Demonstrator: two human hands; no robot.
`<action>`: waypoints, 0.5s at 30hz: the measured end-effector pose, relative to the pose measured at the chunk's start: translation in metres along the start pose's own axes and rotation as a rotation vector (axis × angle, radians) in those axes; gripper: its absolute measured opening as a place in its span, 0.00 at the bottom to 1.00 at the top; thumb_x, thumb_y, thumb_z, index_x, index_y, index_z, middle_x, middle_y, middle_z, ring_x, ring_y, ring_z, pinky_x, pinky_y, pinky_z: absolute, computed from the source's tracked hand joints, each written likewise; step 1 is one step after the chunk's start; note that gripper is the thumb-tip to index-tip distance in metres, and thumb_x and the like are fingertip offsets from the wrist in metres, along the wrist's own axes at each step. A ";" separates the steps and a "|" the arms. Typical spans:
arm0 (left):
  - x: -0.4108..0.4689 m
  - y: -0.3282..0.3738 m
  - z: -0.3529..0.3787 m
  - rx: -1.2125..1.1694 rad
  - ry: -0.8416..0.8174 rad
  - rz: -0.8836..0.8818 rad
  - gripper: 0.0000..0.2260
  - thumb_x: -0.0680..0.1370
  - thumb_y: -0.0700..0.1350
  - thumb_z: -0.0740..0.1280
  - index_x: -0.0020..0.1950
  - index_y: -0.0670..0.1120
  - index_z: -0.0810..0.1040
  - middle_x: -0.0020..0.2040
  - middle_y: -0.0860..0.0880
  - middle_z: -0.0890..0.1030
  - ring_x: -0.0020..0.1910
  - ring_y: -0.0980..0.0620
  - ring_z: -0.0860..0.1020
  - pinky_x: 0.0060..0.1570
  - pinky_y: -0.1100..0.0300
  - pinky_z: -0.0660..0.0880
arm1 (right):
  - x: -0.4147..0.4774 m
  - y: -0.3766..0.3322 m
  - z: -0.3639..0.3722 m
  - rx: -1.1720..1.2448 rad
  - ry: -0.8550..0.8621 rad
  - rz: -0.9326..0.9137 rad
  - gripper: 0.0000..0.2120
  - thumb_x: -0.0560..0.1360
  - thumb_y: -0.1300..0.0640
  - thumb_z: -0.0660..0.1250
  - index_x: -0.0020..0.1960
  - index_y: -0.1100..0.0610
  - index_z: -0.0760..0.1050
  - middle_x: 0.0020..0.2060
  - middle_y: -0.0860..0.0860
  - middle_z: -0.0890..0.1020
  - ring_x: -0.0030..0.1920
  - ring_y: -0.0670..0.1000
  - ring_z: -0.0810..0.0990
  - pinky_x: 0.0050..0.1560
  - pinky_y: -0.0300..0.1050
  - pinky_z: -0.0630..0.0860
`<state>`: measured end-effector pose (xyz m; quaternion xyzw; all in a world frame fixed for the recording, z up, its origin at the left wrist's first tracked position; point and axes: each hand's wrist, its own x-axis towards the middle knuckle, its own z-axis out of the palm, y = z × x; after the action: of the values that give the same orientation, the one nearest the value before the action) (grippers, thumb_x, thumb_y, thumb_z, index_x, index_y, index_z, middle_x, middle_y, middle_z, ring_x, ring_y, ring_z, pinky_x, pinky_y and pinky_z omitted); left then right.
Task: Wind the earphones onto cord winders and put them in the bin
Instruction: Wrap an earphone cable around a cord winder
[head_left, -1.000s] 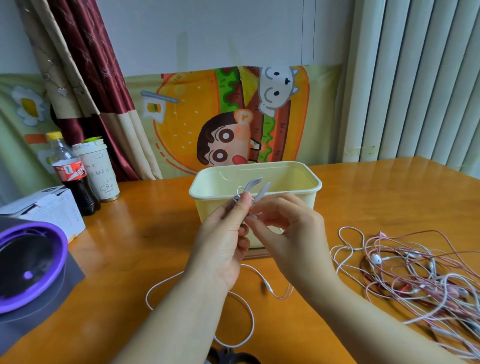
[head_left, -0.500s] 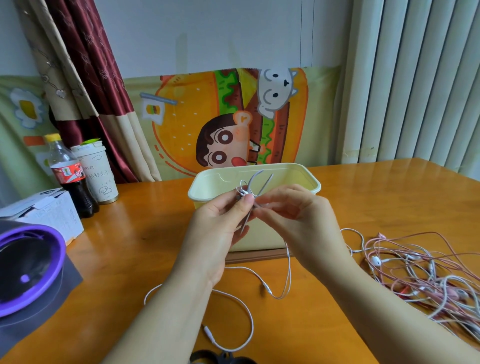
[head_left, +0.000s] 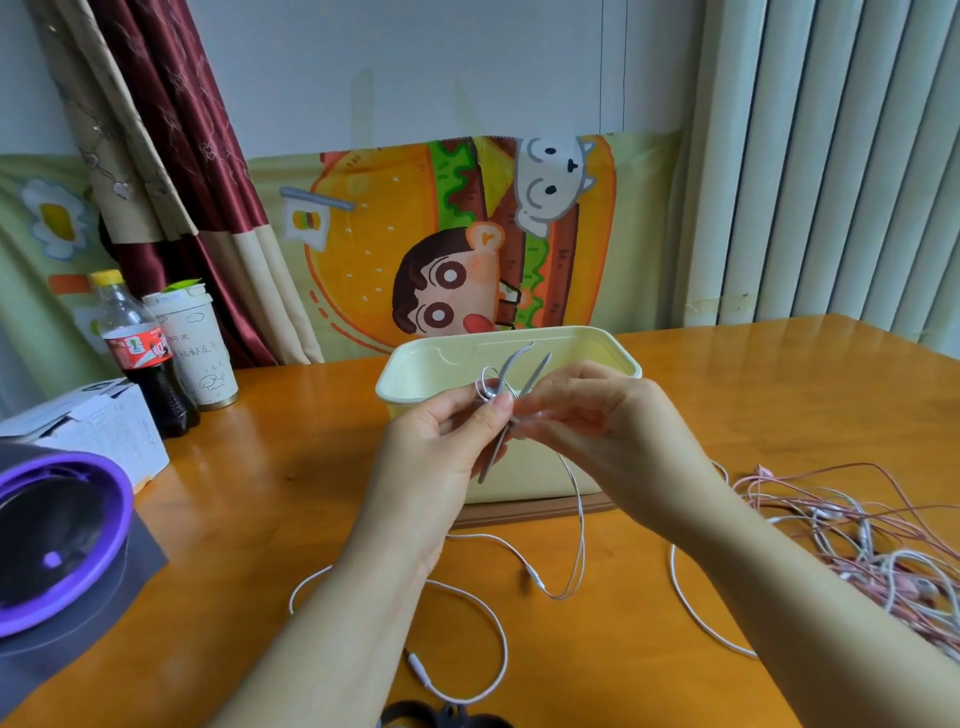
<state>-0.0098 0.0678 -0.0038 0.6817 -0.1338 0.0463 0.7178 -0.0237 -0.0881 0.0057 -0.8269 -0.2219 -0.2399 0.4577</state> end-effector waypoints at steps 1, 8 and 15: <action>-0.001 0.001 0.002 -0.007 -0.013 0.005 0.16 0.69 0.54 0.70 0.53 0.49 0.84 0.47 0.49 0.86 0.49 0.52 0.83 0.54 0.55 0.77 | 0.001 -0.002 -0.006 -0.008 -0.051 -0.004 0.05 0.71 0.53 0.71 0.46 0.51 0.84 0.42 0.46 0.82 0.44 0.44 0.81 0.46 0.39 0.78; -0.008 0.017 0.003 0.153 -0.366 0.036 0.08 0.72 0.48 0.72 0.49 0.48 0.84 0.46 0.45 0.86 0.45 0.51 0.81 0.52 0.57 0.77 | 0.007 -0.009 -0.054 0.196 0.076 0.010 0.10 0.72 0.47 0.67 0.53 0.46 0.79 0.51 0.43 0.83 0.54 0.41 0.80 0.52 0.34 0.74; -0.010 0.028 -0.006 0.164 -0.473 -0.050 0.19 0.62 0.44 0.76 0.48 0.45 0.74 0.39 0.50 0.85 0.39 0.56 0.83 0.39 0.66 0.77 | 0.001 0.006 -0.038 0.514 -0.441 0.280 0.28 0.67 0.33 0.68 0.57 0.52 0.77 0.52 0.52 0.82 0.56 0.50 0.80 0.62 0.50 0.72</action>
<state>-0.0256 0.0772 0.0207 0.7327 -0.2768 -0.1216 0.6097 -0.0260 -0.1235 0.0199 -0.7390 -0.2531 0.0725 0.6201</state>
